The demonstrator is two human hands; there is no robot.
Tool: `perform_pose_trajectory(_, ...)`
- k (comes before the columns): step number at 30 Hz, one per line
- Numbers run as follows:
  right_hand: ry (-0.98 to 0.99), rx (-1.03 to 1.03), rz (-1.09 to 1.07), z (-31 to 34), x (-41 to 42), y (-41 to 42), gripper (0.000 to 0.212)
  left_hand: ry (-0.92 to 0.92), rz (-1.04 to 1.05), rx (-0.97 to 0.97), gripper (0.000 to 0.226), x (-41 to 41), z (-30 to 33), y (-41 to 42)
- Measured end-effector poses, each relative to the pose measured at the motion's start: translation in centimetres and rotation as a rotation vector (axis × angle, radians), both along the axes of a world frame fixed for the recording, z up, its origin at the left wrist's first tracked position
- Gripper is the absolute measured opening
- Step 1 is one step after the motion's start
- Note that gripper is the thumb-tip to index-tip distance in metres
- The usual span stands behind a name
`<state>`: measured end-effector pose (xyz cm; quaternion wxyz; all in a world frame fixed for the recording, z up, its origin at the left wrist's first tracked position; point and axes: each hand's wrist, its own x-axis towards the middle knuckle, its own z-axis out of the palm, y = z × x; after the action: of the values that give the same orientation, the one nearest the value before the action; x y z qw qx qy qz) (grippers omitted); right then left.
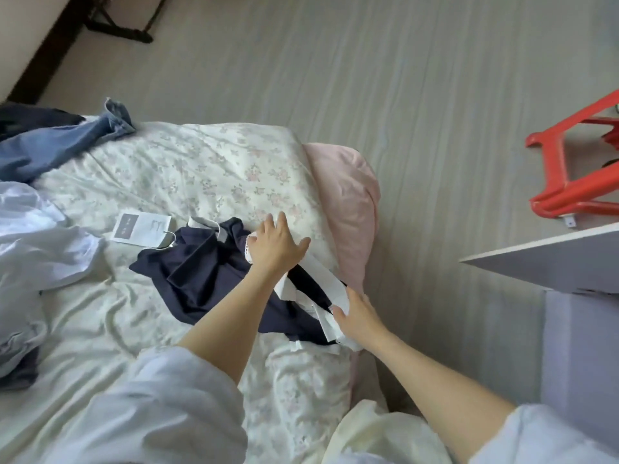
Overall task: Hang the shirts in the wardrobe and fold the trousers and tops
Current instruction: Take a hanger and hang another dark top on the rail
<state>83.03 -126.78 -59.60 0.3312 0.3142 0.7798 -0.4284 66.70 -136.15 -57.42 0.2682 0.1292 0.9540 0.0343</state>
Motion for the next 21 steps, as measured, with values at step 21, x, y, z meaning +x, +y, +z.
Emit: perform_pose_trajectory(21, 0.479, 0.315, -0.358, 13.8, 12.2, 17.0, 0.022, 0.149, 0.026, 0.679, 0.013, 8.3, 10.3, 8.7)
